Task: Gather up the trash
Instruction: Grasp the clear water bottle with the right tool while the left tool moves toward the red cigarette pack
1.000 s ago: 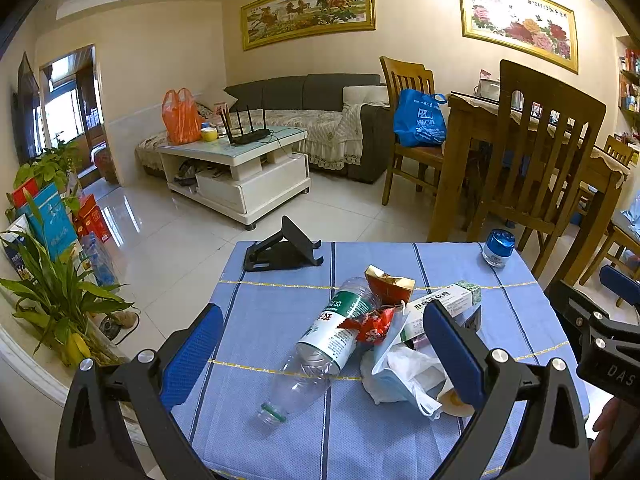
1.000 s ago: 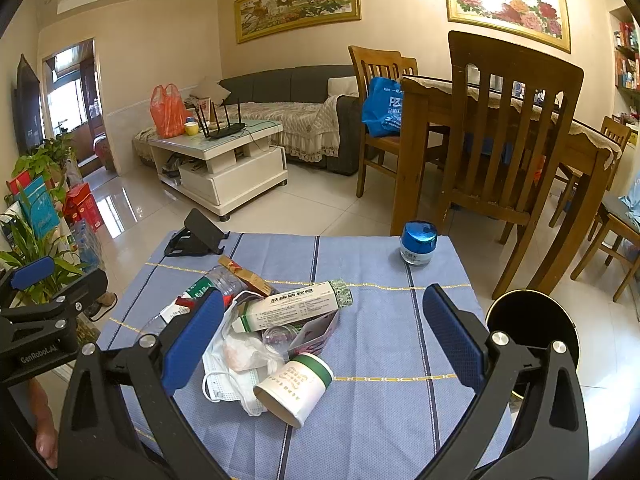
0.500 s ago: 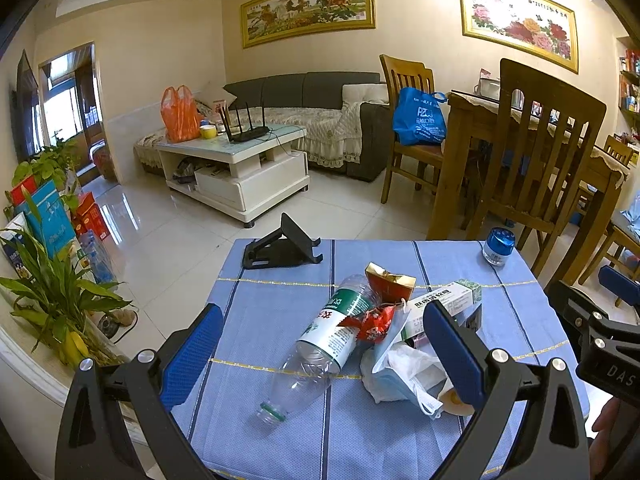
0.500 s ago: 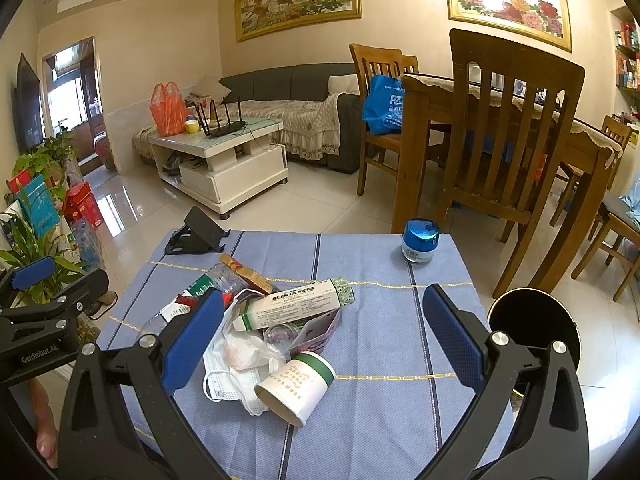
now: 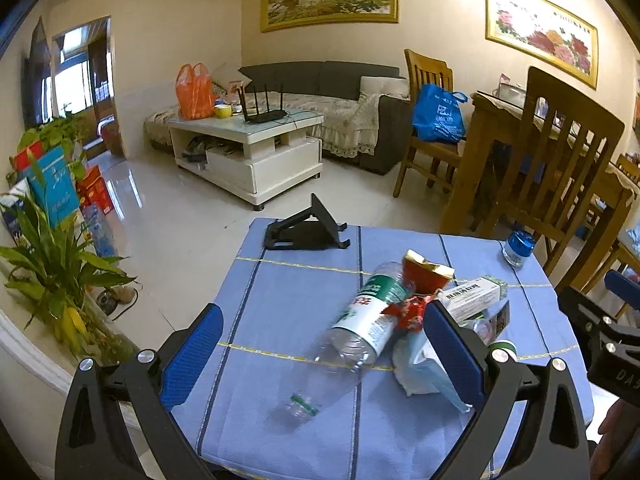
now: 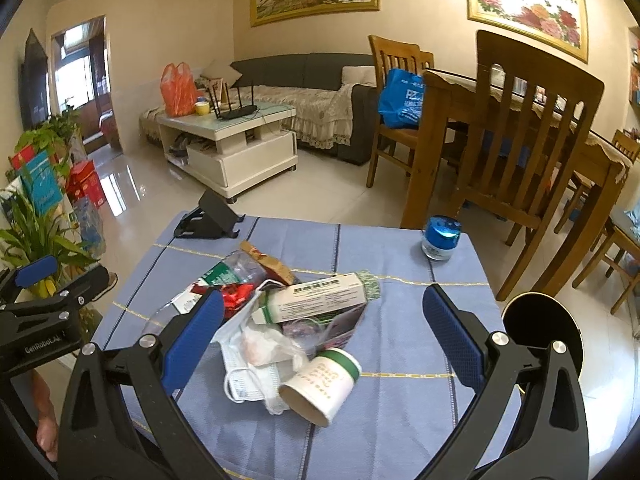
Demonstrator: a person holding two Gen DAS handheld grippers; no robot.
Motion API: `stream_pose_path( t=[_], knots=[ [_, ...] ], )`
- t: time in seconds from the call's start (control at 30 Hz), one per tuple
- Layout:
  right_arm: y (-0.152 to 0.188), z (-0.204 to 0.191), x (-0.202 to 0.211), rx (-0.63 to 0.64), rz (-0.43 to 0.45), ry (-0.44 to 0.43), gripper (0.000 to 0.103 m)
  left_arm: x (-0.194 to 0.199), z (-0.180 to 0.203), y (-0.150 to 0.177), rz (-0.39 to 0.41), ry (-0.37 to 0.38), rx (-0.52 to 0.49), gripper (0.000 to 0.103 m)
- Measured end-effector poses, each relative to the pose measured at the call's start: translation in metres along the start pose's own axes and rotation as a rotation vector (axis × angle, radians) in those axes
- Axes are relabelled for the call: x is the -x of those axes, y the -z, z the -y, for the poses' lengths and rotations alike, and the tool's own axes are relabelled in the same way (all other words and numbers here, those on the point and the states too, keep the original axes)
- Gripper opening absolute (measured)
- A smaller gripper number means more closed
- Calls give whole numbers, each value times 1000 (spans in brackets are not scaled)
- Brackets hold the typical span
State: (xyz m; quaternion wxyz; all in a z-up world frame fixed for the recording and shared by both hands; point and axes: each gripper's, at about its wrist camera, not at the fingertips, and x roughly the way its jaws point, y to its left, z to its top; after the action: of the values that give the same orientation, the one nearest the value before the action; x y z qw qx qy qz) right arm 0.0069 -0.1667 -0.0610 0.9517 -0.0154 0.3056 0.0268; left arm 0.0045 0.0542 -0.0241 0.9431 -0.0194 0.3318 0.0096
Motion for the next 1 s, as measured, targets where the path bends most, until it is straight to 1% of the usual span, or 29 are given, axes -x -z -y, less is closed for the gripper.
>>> stream_pose_path(
  t=[0.07,0.13,0.17,0.2,0.23,0.3,0.33,0.37,0.4,0.43,0.47,0.5,0.53,0.57,0.6,0.63,0.67,0.7,0.73,0.77,0.8,0.87,0.9,0.93,0.97,1.0],
  knots=[
    [-2,-11,-2,12,-11,-6,98,-2,-10,1,-1,4,16,97],
    [-9,-20,-7,14,-38,-43,98,-6,-24,2,-9,8,38,97],
    [-13,-22,-12,7,-55,-80,98,-8,-30,3,-12,7,48,97],
    [-17,-25,-18,-4,-78,-141,98,-10,-38,4,-14,3,60,97],
    [-24,-27,-26,-15,-105,-208,98,-13,-48,6,-21,-9,77,97],
    [-35,-35,-41,-10,-158,-290,98,-21,-74,13,-38,-43,109,97],
    [-39,-42,-51,8,-202,-329,98,-25,-85,17,-49,-67,120,97],
    [-42,-52,-68,14,-291,-406,98,-30,-98,22,-64,-98,133,97],
    [-42,-60,-81,-12,-370,-478,98,-34,-108,27,-75,-118,144,97],
    [-40,-68,-97,-71,-475,-571,98,-40,-124,34,-94,-145,162,97],
    [-37,-74,-107,-114,-543,-634,98,-44,-135,39,-109,-164,177,97],
    [-32,-88,-121,-167,-639,-717,98,-50,-149,47,-128,-196,197,97],
    [-30,-98,-127,-178,-682,-743,98,-52,-159,51,-140,-213,211,97],
    [-28,-110,-132,-167,-716,-748,98,-56,-170,56,-156,-226,231,97],
    [-23,-125,-140,-155,-775,-736,98,-58,-177,59,-164,-230,245,97],
    [-20,-131,-146,-168,-818,-702,98,-59,-185,62,-171,-234,261,97],
    [-19,-140,-148,-137,-832,-636,98,-60,-190,64,-172,-241,267,97],
    [-21,-148,-145,-48,-812,-575,98,-60,-192,65,-173,-248,267,97],
    [-28,-165,-139,104,-768,-508,98,-61,-194,66,-171,-247,267,97],
    [-32,-178,-133,232,-732,-466,98,-62,-195,66,-170,-240,267,97],
    [-35,-201,-125,487,-706,-435,98,-61,-195,66,-169,-232,265,97],
    [-26,-219,-116,788,-719,-469,98,-61,-194,66,-163,-224,256,97],
    [-20,-228,-109,990,-676,-451,98,-61,-193,67,-161,-223,252,97],
    [-15,-232,-106,1129,-641,-404,98,-61,-192,69,-162,-219,252,97],
    [-4,-237,-107,1302,-607,-337,98,-61,-192,71,-164,-217,254,97],
    [3,-238,-109,1399,-594,-316,98,-62,-192,73,-169,-216,260,97]
  ],
)
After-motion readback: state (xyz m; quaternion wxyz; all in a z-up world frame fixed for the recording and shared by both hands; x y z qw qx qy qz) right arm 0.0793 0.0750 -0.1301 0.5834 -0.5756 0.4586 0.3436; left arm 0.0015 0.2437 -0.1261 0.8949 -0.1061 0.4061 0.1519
